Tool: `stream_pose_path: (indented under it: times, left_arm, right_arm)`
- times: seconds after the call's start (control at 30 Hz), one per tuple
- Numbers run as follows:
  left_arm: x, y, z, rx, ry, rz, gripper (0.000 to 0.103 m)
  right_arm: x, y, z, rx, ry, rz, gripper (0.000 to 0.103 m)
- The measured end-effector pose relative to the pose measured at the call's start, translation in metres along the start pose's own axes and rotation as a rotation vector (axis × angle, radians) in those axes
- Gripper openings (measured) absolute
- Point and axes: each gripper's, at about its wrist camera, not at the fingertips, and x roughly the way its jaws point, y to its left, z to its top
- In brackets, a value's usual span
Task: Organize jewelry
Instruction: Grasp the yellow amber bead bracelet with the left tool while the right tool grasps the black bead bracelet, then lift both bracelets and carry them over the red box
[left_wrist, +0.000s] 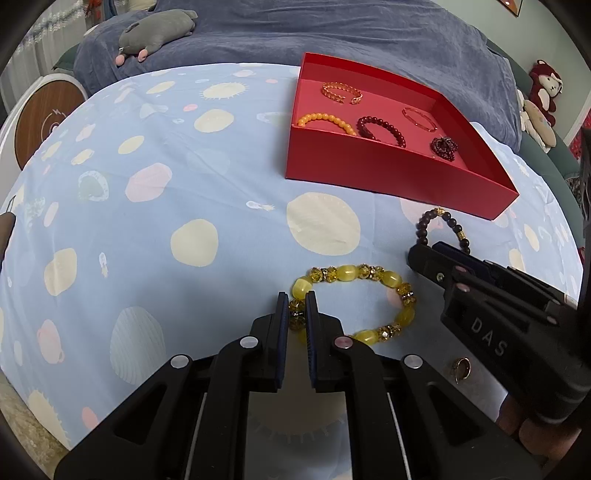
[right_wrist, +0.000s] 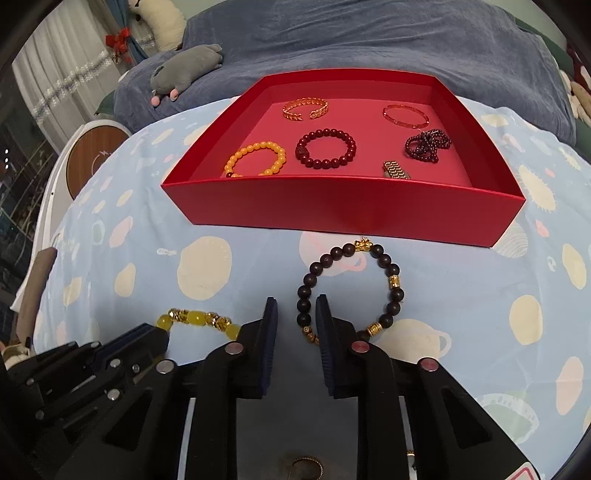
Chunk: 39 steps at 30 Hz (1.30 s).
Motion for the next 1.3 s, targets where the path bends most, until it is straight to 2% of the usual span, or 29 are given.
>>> stream_pose_path:
  times: [0.1,0.57,0.87,1.3]
  left_arm:
    - [0.000,0.000,0.002,-0.002,0.001,0.001,0.009]
    - [0.003,0.003,0.004,-0.027,0.012,-0.011,0.009]
    - [-0.002,0.003,0.004,-0.049,0.027,-0.041,0.009]
    - [-0.033,-0.005,0.019,-0.051,-0.023,-0.096,0.009]
  right_arm:
    - [-0.002,-0.003,-0.004,0.000,0.010,0.000,0.008]
    - [-0.034,-0.023,-0.045,0.080,0.013,0.025,0.008]
    - [-0.061,-0.033,-0.044,0.136,-0.039,0.043,0.008]
    - [-0.097,-0.047,-0.039,0.180,-0.113,0.048,0.008]
